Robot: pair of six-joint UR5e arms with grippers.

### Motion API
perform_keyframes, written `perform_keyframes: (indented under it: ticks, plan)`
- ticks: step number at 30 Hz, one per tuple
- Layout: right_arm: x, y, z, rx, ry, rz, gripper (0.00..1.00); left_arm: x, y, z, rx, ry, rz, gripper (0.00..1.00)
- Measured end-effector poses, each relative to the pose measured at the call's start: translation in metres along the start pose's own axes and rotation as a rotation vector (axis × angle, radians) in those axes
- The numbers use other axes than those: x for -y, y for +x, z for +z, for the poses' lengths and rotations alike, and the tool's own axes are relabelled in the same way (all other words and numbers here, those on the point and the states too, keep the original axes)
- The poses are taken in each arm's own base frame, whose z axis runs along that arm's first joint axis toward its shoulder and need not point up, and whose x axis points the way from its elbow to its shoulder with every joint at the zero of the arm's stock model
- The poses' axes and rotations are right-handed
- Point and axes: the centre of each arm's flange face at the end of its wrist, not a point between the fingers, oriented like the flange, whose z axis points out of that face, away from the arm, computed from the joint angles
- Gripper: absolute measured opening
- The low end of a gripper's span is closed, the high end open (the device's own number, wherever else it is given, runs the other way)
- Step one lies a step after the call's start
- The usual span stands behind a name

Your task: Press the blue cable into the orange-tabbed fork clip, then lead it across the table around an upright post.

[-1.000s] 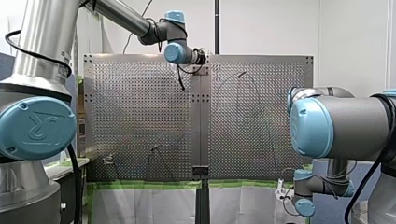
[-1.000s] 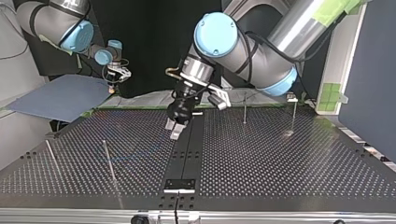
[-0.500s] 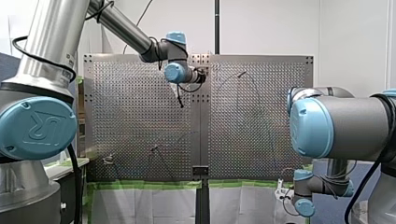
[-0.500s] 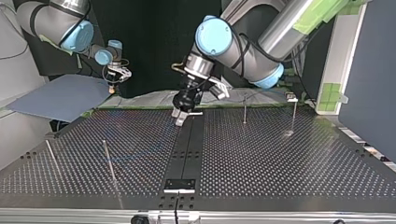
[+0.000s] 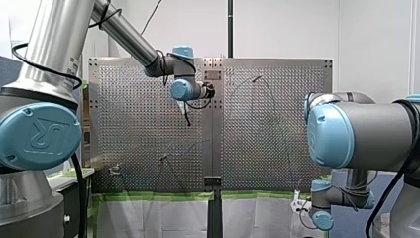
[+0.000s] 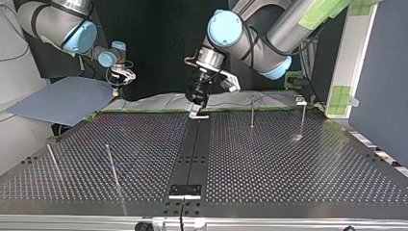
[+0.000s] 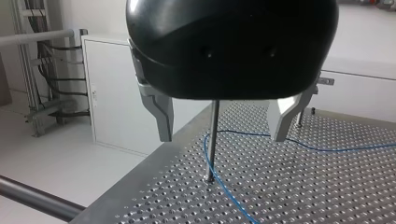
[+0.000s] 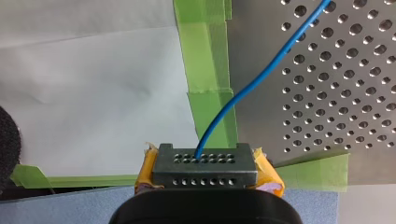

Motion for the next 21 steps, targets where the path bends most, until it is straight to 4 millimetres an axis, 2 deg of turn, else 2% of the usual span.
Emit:
perform_keyframes:
  ticks: [21]
  plan:
    - [-0.011, 0.006, 0.001, -0.040, -0.008, 0.026, 0.00, -0.039, 0.043, -0.046, 0.049, -0.142, 0.025, 1.00]
